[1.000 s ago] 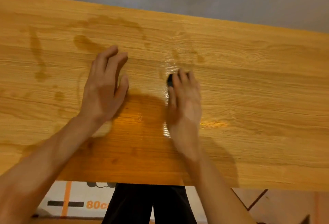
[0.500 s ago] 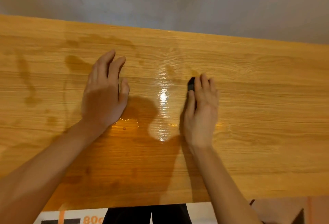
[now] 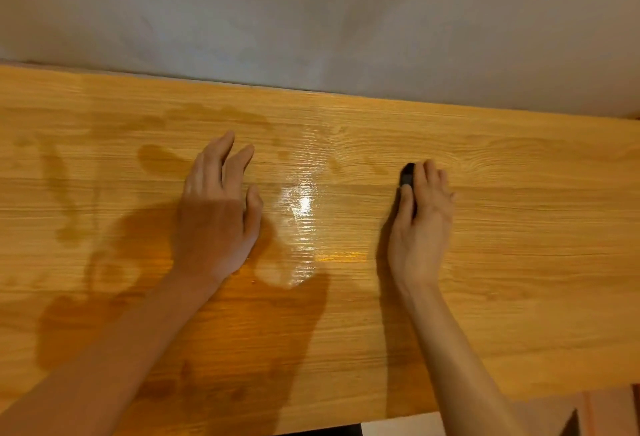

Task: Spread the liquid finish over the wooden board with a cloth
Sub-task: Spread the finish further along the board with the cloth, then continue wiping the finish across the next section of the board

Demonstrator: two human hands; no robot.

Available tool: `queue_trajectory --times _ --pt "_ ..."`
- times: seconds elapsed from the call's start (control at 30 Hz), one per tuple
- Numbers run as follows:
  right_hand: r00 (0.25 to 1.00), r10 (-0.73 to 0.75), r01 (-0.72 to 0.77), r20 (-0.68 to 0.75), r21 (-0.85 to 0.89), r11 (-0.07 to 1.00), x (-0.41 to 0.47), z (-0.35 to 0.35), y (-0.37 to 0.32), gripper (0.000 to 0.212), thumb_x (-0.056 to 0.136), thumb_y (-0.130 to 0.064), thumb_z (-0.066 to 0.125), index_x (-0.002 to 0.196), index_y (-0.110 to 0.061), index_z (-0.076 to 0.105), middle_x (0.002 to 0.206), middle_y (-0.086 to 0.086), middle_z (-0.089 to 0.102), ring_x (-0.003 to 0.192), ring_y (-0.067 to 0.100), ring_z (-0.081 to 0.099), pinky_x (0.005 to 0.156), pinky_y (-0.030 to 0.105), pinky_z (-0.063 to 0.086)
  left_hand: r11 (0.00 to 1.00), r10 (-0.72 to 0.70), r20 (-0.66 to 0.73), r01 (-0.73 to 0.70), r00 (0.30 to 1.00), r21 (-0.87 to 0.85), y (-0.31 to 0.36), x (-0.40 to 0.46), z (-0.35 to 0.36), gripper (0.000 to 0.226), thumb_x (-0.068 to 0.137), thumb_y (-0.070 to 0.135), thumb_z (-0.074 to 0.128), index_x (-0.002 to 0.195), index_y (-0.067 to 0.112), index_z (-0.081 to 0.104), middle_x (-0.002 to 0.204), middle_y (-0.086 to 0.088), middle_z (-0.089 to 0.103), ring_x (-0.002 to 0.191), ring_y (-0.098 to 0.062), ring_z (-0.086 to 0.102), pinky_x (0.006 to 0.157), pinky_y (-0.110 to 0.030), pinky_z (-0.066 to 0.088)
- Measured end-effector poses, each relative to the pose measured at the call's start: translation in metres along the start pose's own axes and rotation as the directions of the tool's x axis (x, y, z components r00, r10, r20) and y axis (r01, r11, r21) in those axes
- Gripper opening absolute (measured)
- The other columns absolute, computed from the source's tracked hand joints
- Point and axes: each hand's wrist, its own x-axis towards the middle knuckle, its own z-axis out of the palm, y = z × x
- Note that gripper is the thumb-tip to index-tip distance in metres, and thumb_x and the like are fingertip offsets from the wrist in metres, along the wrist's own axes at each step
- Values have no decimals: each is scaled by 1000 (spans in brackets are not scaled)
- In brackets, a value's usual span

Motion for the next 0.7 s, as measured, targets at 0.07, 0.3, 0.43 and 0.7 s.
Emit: queue_trajectory --times 0.07,0.3,0.43,0.7 --pt "988 -149 148 35 20 989 -15 37 -44 38 101 -13 42 138 -7 52 149 9 43 144 27 30 121 35 8 1000 4 -4 -4 1000 11 0 0 0 47 102 20 42 143 0 50 151 -23 43 140 -40 44 115 -50 39" --pt "903 -375 375 209 42 926 -2 27 -35 39 103 -18 44 141 -11 48 151 3 41 145 19 28 122 35 10 999 27 -35 -27 999 23 -2 -1 3 45 102 19 43 142 -1 52 151 -23 45 140 -39 44 114 -50 40" --pt "998 -33 32 56 16 999 34 -15 24 41 104 -19 40 144 -10 43 154 4 35 147 20 23 122 40 9 1000 4 -35 -4 999 8 -2 -1 3 46 102 20 43 142 1 51 151 -22 45 140 -39 44 112 -52 42" --pt "903 -392 389 177 52 920 -7 60 -73 41 103 -16 41 143 -10 45 152 7 38 146 23 24 122 40 14 999 -49 30 50 998 -18 2 2 -1 49 99 23 42 144 5 50 154 -18 42 143 -37 40 114 -51 39"
